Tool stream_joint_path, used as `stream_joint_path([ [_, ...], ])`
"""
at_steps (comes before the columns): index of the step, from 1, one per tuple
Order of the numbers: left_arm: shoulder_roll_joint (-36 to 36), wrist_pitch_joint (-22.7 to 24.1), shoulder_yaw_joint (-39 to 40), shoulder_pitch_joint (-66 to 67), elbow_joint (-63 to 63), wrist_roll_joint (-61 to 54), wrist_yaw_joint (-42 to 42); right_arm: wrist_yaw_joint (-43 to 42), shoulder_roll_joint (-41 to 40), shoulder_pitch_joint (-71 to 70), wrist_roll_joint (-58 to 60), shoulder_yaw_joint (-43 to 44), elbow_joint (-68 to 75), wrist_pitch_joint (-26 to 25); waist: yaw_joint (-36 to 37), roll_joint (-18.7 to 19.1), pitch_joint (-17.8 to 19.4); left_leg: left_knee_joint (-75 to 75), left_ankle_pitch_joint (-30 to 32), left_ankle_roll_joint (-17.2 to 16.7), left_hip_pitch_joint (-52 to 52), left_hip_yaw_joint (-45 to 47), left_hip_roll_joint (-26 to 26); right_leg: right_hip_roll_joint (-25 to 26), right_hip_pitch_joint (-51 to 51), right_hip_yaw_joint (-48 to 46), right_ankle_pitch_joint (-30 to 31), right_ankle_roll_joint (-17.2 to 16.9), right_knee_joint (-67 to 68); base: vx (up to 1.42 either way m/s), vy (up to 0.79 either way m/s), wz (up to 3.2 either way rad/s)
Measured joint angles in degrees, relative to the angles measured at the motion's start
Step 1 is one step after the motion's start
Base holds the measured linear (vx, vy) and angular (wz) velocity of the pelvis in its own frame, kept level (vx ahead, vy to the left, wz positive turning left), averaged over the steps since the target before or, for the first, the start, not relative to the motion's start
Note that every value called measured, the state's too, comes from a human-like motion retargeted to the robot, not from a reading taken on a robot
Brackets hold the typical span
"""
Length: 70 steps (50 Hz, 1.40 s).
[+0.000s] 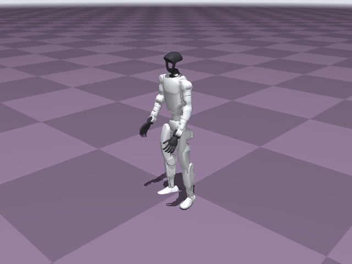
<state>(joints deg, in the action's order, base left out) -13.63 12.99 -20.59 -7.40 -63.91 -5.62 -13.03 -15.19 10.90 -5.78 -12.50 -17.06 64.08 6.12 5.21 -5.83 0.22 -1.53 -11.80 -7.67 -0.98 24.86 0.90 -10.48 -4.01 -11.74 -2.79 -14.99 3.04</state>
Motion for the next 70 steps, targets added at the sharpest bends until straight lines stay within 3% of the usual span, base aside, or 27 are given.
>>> stream_joint_path([
  [20, 1.11, -0.81, -0.9, -2.57, -0.12, 1.59, 2.6, 2.27, 1.15, 2.57, 1.03, 0.6, 1.84, -1.09, -2.14, 0.57, 0.14, -0.22, -0.54, -0.17, -0.3, 1.06, 0.27, 0.33, -0.21, 0.97, 0.02, -0.01, 0.05, 0.0, 0.0, 0.0],
  [70, -0.01, -1.28, 8.12, 1.39, -2.01, -2.3, 0.69, 2.03, 0.09, 0.98, 1.89, 0.62, 0.5, -0.99, -1.4, -0.63, -0.9, -0.81, -1.8, 0.3, -1.15, 1.68, 0.39, 0.36, 0.47, 1.46, -0.63, 0.04, 0.11, 0.0, 0.0, 0.0],
])
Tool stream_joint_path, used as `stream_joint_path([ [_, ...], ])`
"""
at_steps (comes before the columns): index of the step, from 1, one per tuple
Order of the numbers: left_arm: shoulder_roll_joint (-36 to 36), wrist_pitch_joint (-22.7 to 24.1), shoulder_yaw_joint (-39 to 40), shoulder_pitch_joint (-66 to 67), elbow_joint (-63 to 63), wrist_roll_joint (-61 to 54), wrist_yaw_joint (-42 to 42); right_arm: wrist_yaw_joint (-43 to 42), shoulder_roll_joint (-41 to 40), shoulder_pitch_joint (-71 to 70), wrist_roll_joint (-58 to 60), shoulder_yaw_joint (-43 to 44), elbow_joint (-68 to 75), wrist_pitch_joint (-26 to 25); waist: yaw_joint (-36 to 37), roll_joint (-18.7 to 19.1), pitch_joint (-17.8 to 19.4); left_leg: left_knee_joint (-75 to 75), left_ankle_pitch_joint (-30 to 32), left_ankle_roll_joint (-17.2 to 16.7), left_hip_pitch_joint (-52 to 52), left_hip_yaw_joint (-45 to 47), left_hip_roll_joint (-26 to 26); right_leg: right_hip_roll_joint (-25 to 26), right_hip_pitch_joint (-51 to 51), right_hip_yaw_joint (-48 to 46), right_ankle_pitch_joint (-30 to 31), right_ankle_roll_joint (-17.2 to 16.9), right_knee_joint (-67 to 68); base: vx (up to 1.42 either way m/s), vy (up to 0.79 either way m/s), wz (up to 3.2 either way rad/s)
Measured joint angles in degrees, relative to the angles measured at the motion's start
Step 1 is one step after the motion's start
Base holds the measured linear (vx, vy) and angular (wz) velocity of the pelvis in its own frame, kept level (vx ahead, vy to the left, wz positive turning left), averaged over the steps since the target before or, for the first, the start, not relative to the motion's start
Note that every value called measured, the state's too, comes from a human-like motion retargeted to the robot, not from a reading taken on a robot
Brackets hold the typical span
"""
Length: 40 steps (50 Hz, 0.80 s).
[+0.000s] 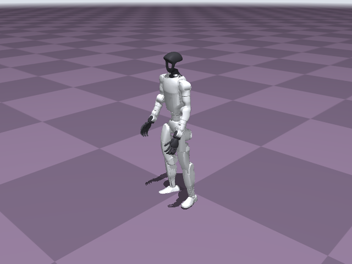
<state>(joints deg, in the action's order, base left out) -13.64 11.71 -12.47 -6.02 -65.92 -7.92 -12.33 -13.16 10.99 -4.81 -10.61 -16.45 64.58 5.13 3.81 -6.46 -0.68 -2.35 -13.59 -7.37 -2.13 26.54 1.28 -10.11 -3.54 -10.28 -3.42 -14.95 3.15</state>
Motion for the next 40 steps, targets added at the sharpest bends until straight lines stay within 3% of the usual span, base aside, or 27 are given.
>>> stream_joint_path([
  [40, -0.04, -0.36, 1.68, 0.05, -0.36, 0.04, 0.09, 0.09, -0.4, -0.25, 0.47, -0.55, 0.18, -0.13, -0.95, -0.15, -0.68, 0.0, -0.54, -0.18, -0.29, 0.7, -0.21, -0.14, -0.12, 0.77, 0.34, -0.03, -0.05, 0.0, 0.0, 0.0],
])
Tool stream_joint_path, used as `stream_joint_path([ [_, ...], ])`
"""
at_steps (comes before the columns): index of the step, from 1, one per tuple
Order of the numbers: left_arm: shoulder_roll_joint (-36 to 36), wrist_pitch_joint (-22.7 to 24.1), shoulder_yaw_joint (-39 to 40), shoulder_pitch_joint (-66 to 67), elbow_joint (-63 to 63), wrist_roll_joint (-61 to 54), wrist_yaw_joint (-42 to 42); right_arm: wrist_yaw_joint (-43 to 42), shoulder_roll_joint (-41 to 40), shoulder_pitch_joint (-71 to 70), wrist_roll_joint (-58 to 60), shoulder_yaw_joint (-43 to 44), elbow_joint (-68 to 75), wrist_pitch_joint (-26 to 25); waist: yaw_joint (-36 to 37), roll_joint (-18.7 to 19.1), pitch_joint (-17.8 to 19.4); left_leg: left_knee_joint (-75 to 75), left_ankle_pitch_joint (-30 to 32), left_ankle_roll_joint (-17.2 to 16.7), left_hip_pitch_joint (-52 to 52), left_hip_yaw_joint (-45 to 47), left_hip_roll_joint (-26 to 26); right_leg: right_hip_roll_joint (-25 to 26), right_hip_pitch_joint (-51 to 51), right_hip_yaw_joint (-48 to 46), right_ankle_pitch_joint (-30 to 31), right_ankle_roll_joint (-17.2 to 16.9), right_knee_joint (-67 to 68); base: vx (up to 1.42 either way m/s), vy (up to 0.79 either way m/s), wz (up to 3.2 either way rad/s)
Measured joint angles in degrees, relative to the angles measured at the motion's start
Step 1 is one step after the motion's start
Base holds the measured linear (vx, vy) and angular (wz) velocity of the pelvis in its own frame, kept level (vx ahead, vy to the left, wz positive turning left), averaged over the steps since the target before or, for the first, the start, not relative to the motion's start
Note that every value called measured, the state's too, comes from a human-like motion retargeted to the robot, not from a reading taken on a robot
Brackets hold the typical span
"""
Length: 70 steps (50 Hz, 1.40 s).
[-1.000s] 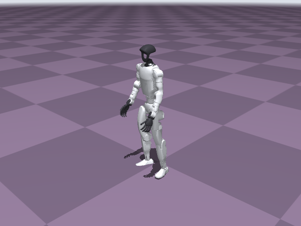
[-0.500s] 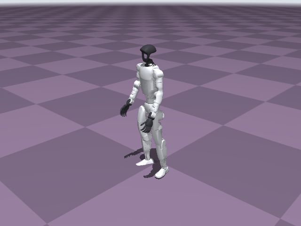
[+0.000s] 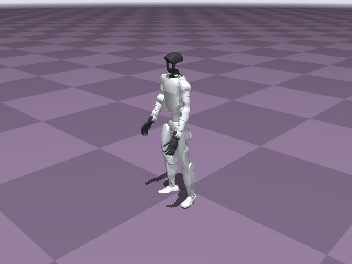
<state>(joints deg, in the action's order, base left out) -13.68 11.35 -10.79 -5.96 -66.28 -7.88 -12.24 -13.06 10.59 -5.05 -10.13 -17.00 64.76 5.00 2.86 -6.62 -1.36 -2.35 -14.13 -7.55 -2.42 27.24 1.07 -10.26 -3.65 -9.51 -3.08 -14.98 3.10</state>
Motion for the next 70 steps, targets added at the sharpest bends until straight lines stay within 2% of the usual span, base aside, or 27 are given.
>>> stream_joint_path([
  [25, 0.44, 0.09, 0.58, 0.03, 0.73, -0.13, -0.11, 0.34, 0.57, 1.14, -0.21, 0.82, 0.08, -0.08, 1.05, -0.24, -0.04, 0.08, 0.41, -0.15, 0.47, -1.37, -0.55, -0.63, 0.3, -1.06, 0.13, 0.12, -0.26, 0.0, 0.0, 0.02],
  [30, 0.23, -0.15, 0.29, 0.25, 2.24, 0.04, 0.27, 0.0, 0.75, 1.19, -1.68, 2.1, 0.7, -0.16, 0.99, 0.11, 0.76, -0.06, 1.23, -0.83, 1.29, -4.32, -0.28, -0.75, 0.15, -2.99, -0.63, 1.32, 1.4, -0.04, 0.02, 0.45],
  [34, -0.85, -0.23, -0.81, 0.71, 3.92, -0.02, 0.37, -0.79, 0.86, 0.74, -3.88, 2.3, 1.44, 0.12, -0.2, 1.02, 1.87, 0.34, 2.27, -1.66, 1.84, -8.26, 0.52, -0.62, -0.98, -4.48, -0.94, 3.82, 5.82, -0.06, 0.01, 0.84],
  [37, -1.98, 0.21, -1.87, 0.85, 4.42, -0.2, 0.1, -1.26, 0.94, 0.21, -5.28, 1.6, 1.91, 0.85, -2.04, 1.83, 2.95, 1.15, 3.38, -2.21, 2.0, -12.46, 1.02, 0.54, -2.55, 0.09, -1.7, 5.37, 9.85, -0.05, -0.02, 1.27],
  [39, -2.69, 0.95, -2.69, 1.21, 4.27, -0.31, -0.36, -1.53, 0.96, 0.55, -5.58, 0.91, 1.75, 1.58, -3.53, 2.25, 3.51, 1.72, 4.15, -2.43, 1.98, -15.86, 1.12, 2.82, -3.07, 8.22, -2.98, 5.16, 10.71, -0.04, -0.06, 1.54],
  [43, -3.91, 2.64, -3.55, 0.75, 3.28, -1.22, -1.21, -1.65, 1.19, 1.28, -4.63, 0.15, 0.73, 2.48, -5.8, 2.15, 4.71, 3.13, 5.87, -2.12, 2.22, -23.06, 0.04, 7.46, -1.71, 27.84, -4.49, 1.78, 7.22, -0.04, -0.1, 1.67],
  [45, -4.42, 3.2, -3.39, -0.2, 2.86, -1.93, -1.37, -1.5, 1.34, 1.35, -3.77, 0.23, 0.22, 2.37, -5.89, 1.74, 5.55, 4.08, 6.82, -1.93, 2.27, -26.24, -0.74, 8.12, -0.52, 32.29, -3.3, -0.02, 4.91, -0.05, -0.17, 1.53],
  [54, -2.69, 3.57, -0.79, -0.92, 7.68, -1.26, -2.43, 0.1, 4.23, 1.53, 0.13, -2.24, 0.34, 1.57, 1.23, 2.16, 7.86, 7.35, 10.88, -1.88, 5.56, -34.82, -2.82, 4.66, 0.61, 19.43, -0.69, 1.1, 1.07, -0.12, -0.14, 1.2],
  [57, -1.37, 3.14, 0.33, -0.75, 8.72, -0.59, -2.45, 0.77, 5.79, 0.56, 2.87, -3.37, 1.28, 0.79, 2.71, 2.57, 8.2, 7.35, 11.24, -1.24, 7.1, -28.21, -2.12, 3.6, 0.5, 14.3, -0.23, 0.11, 0.25, -0.16, -0.14, 1.51],
  [62, -0.56, 1.18, 1.76, -1.0, 7.44, -0.01, -2.19, 1.16, 7.71, -2.31, 7.38, -3.03, 2.99, -1.41, 2.4, 3.06, 7.39, 7.26, 12.53, -0.97, 7.38, 2.45, 2.21, 3.28, -0.9, 3.28, 0.03, -0.02, 0.28, -0.14, -0.16, 1.89],
  [64, -0.55, 0.58, 1.95, -0.36, 6.15, 0.11, -2.27, 0.89, 8.22, -2.84, 8.19, -2.56, 3.24, -1.8, 2.12, 2.75, 6.8, 6.47, 12.31, -0.81, 6.78, 9.97, 2.7, 2.44, -1.01, -0.51, -0.15, -0.02, 0.34, -0.1, -0.06, 1.85],
  [65, -0.54, 0.13, 2.18, -0.44, 5.11, 0.17, -2.32, 0.82, 8.53, -3.54, 8.63, -2.16, 3.48, -2.07, 1.87, 2.51, 6.67, 5.82, 11.97, -0.69, 6.65, 11.84, 2.74, 1.84, -1.11, -2.29, -0.37, -0.02, 0.54, -0.07, 0.0, 1.79],
  [70, -1.25, -1.14, 3.27, 0.75, -0.1, 0.11, -2.91, -0.12, 9.14, -4.94, 7.68, -1.06, 2.75, -1.77, 1.23, 0.91, 6.09, 2.54, 8.34, -0.09, 5.1, 7.41, 2.52, -1.53, 0.36, -9.9, -1.96, -0.02, 1.47, -0.03, 0.08, 1.57],
])
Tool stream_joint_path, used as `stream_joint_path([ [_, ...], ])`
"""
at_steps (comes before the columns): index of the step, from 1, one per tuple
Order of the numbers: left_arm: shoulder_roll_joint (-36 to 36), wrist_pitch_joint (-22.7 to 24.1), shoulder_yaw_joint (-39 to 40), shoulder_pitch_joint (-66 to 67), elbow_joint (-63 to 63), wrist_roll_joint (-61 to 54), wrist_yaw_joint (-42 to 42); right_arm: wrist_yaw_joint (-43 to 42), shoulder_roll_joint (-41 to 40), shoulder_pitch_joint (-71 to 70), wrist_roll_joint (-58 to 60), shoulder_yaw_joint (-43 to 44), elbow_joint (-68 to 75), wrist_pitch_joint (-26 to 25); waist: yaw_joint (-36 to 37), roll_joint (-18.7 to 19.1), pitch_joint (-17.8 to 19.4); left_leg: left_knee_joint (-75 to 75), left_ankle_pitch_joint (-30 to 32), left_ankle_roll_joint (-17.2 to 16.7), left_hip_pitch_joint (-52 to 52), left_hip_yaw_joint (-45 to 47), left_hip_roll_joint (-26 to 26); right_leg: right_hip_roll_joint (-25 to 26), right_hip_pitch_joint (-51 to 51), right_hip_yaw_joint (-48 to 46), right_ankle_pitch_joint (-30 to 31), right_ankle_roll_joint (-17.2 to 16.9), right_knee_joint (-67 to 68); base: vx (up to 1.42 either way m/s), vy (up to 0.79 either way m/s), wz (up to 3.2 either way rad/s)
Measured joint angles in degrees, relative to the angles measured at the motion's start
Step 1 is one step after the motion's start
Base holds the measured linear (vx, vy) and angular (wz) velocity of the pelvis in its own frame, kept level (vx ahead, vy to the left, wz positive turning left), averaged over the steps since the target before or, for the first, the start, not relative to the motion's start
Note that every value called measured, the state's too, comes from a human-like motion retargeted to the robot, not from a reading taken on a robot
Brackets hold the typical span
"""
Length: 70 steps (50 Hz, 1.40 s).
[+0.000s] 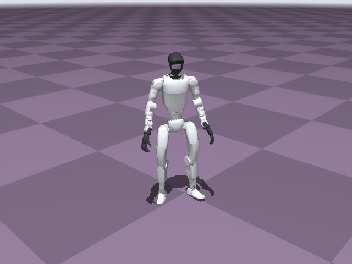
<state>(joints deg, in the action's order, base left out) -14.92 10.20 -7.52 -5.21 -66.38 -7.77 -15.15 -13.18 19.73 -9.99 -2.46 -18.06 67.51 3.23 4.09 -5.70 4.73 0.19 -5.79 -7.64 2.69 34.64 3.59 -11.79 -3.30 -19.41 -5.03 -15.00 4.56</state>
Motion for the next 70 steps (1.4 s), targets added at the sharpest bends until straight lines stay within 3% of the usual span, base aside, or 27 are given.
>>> stream_joint_path([
  [5, -0.43, -0.59, 1.18, 3.67, -1.99, -0.8, -0.11, -0.83, 0.18, 0.52, -0.85, 0.73, -2.23, 0.54, -0.21, -0.97, -2.7, -2.35, -2.45, -0.8, -2.66, 9.19, 1.85, -2.05, 1.12, -7.05, -0.56, 0.0, 0.02, 0.02, 0.15, 1.35],
  [8, -0.72, -0.72, 2.75, 4.35, -2.48, -1.42, 0.67, -0.86, 0.11, -0.38, -1.2, 1.41, -3.77, 0.57, -0.87, -0.83, -3.69, -1.82, -2.15, -3.07, -2.69, 11.84, 2.43, -2.4, 1.57, -11.14, -0.62, 0.0, 0.32, 0.03, 0.19, 1.28],
  [13, -0.11, -0.76, 4.16, 5.82, -1.64, -1.8, 1.53, -1.22, -0.75, -0.72, -3.07, 2.79, -5.34, 1.11, -0.4, -0.07, -4.35, 1.99, -1.17, -6.25, -2.44, 6.16, 1.03, -3.59, 2.57, -16.41, -1.76, 1.86, 3.4, 0.04, 0.24, 1.02],
  [17, 0.0, -1.36, 4.01, 5.77, 0.06, -2.32, 1.81, -2.17, -2.22, -2.01, -5.53, 3.4, -5.91, 1.16, 0.17, 0.87, -3.51, 3.32, -1.08, -6.06, -2.39, 2.05, 1.09, -5.13, 1.46, -18.58, -3.05, 6.49, 10.31, 0.02, 0.21, 0.88],
  [20, -0.26, -1.37, 3.02, 5.5, 1.23, -2.42, 1.78, -2.99, -3.58, -3.29, -6.5, 2.76, -6.26, 1.37, -0.04, 1.51, -2.3, 2.99, -1.51, -5.51, -2.62, -1.1, 1.47, -5.93, -1.32, -14.46, -3.88, 8.95, 17.94, 0.03, 0.16, 0.9],
  [24, -0.89, -0.24, 1.15, 5.51, 2.22, -1.84, 1.8, -3.51, -5.35, -4.05, -5.63, 0.87, -7.57, 2.28, -1.73, 1.44, -0.97, 1.48, -2.27, -4.78, -2.93, -5.7, 1.05, -2.48, -5.71, 0.26, -4.93, 6.15, 22.84, 0.06, 0.09, 1.02],
  [28, -1.59, 1.04, -0.24, 5.83, 3.31, -1.3, 2.22, -3.53, -6.63, -3.59, -3.82, -0.68, -9.35, 2.95, -3.35, 1.12, -0.54, 0.31, -3.03, -4.07, -3.34, -9.42, 0.22, 1.96, -5.92, 9.71, -4.65, 2.11, 15.58, 0.08, 0.03, 0.88],
  [33, -2.47, 1.63, -0.97, 4.8, 3.6, -1.3, 2.52, -3.83, -7.98, -3.3, -3.25, -2.16, -8.47, 2.38, -3.49, -0.48, -0.66, 0.54, -3.64, -2.72, -4.61, -12.24, -2.14, 3.16, -3.34, 15.22, 2.22, 1.42, 4.3, 0.09, -0.01, 0.54],
  [37, -2.47, 1.33, -0.89, 3.07, 1.97, -1.09, 2.3, -3.97, -8.97, -3.26, -4.7, -3.23, -4.77, 2.07, -1.64, -0.89, -1.75, 0.45, -3.8, -2.45, -4.87, -12.43, -2.61, 2.64, -1.74, 14.95, 2.67, 2.9, 2.29, 0.08, -0.02, 0.06],
  [47, -0.47, 1.46, -1.56, 0.16, -1.27, 0.61, 2.38, -2.27, -8.51, -1.03, -5.41, 0.33, -1.15, 1.96, -1.23, -0.36, -4.47, -1.67, -5.5, -1.46, -3.98, -12.4, -2.59, 2.31, 0.24, 13.6, 2.75, 0.34, -1.06, 0.04, -0.01, -0.03],
  [70, 2.21, 2.37, -4.33, -2.85, 0.41, -0.1, 1.47, -1.89, -6.38, 7.38, -10.17, 5.53, 1.61, 2.27, -3.72, 1.12, -5.18, -0.55, -5.5, -2.2, -4.24, -10.88, -1.64, 3.66, -0.85, 14.78, 2.57, 0.0, -1.07, 0.0, 0.0, -0.03],
])
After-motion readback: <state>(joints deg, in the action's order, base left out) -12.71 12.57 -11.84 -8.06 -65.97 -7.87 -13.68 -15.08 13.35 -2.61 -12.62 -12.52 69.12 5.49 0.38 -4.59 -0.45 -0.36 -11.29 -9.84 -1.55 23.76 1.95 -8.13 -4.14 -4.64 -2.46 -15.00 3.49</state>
